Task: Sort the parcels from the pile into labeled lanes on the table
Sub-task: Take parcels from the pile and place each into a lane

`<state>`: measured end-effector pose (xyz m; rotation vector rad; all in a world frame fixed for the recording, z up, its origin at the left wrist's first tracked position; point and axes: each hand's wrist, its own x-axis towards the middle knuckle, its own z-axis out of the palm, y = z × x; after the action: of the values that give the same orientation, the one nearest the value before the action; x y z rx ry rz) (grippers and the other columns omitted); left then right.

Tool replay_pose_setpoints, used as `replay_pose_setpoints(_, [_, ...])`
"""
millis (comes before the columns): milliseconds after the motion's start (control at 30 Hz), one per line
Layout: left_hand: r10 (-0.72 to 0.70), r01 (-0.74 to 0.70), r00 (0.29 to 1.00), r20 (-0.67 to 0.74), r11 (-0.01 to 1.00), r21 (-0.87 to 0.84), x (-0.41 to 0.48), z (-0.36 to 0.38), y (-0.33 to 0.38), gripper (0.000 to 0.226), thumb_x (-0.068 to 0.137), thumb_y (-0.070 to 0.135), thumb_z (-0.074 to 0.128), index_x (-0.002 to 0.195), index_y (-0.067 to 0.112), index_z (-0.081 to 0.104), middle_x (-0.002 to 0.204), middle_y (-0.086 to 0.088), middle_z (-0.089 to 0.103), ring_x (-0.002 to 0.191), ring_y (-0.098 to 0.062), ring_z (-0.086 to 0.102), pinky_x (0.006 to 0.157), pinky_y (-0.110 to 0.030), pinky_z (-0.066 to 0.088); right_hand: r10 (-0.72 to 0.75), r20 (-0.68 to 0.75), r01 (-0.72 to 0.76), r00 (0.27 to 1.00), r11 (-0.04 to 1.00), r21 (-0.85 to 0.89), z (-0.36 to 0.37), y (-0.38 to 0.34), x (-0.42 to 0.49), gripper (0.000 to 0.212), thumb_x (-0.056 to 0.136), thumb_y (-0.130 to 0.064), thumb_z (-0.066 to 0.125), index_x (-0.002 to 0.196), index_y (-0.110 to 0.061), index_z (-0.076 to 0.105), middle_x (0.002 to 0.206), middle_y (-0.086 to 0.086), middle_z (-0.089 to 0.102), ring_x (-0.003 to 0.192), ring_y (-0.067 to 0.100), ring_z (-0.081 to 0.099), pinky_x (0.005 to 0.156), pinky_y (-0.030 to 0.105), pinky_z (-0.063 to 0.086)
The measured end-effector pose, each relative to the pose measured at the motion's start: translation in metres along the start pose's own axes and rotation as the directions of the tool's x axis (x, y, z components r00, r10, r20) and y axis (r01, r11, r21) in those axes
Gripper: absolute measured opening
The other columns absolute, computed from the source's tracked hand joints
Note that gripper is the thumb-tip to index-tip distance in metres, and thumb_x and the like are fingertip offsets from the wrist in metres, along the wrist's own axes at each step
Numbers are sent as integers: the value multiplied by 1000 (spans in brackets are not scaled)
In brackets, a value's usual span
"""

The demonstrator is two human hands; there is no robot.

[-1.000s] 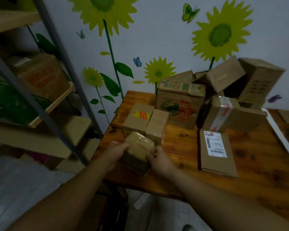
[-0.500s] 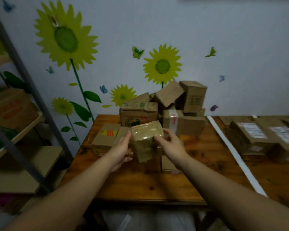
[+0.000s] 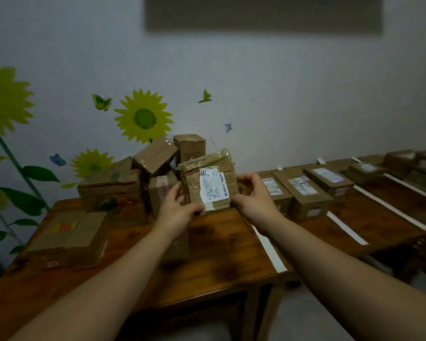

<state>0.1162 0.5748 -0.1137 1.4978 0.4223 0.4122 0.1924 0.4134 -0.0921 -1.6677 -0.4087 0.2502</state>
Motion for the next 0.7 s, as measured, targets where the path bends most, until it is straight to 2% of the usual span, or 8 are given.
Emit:
replay_pose_setpoints(33, [10, -10, 1000, 25, 1000, 1, 1, 14, -1, 88, 74, -7, 69, 147, 16, 26, 133, -6, 55, 116, -18, 56, 93, -40, 51, 0, -7, 0, 1000, 1000, 6, -14, 3, 0, 46, 81, 4, 69, 110, -25, 49, 112, -3, 63, 104, 11, 62, 86, 36, 57])
replay_pose_setpoints(100, [25, -25, 998, 60, 1000, -5, 3, 40, -2, 88, 75, -7, 69, 147, 18, 25, 129, 1, 55, 112, -13, 57, 80, -29, 55, 15, -37, -14, 999, 1000, 24, -39, 9, 1, 48, 82, 5, 68, 117, -21, 46, 114, 1, 63, 104, 13, 64, 83, 34, 58])
replay_pose_setpoints(200, [-16, 12, 991, 134, 999, 30, 10, 70, -6, 86, 77, -5, 69, 146, 22, 26, 120, 2, 58, 105, -13, 59, 72, -24, 52, 55, -62, -53, 997, 998, 33, -68, 26, -1, 48, 84, 2, 66, 120, -19, 42, 101, -7, 61, 91, 5, 63, 71, 22, 56])
replay_pose_setpoints(333, [-156, 102, 960, 231, 967, 232, 25, 101, -25, 76, 81, 9, 71, 143, 19, 27, 123, -2, 58, 106, -22, 61, 73, -27, 51, 156, -107, -159, 982, 987, -19, -94, 63, 4, 56, 87, -1, 63, 131, -23, 38, 129, 2, 55, 108, 12, 58, 70, 19, 53])
replay_pose_setpoints(433, [-251, 144, 915, 315, 935, 325, 39, 126, -45, 67, 86, 14, 65, 142, 11, 29, 121, -6, 62, 100, -19, 62, 84, -29, 48, 221, -139, -238, 965, 964, -122, -112, 87, 13, 66, 89, -4, 61, 143, -23, 27, 139, 5, 50, 122, 20, 52, 82, 25, 53])
replay_pose_setpoints(533, [-307, 149, 885, 349, 899, 413, 62, 153, -60, 59, 89, 19, 62, 140, 11, 34, 119, -5, 61, 84, -10, 58, 71, -18, 45, 245, -121, -265, 962, 946, -187, -130, 105, 25, 66, 91, -14, 62, 145, -21, 24, 138, 1, 50, 117, 12, 50, 87, 26, 47])
replay_pose_setpoints(633, [-341, 152, 864, 370, 879, 452, 92, 181, -75, 64, 88, 22, 63, 143, 13, 32, 123, -6, 61, 84, -8, 59, 64, -14, 44, 271, -113, -291, 956, 926, -241, -148, 118, 40, 66, 90, -24, 65, 144, -22, 26, 130, -7, 49, 115, 7, 47, 89, 23, 45])
replay_pose_setpoints(700, [-363, 148, 841, 401, 868, 474, 104, 198, -83, 64, 89, 24, 62, 145, 15, 30, 126, -6, 59, 85, -7, 60, 66, -14, 45, 279, -104, -297, 955, 917, -267, -161, 129, 53, 65, 88, -27, 67, 141, -29, 29, 127, -12, 44, 119, 7, 46, 93, 23, 45])
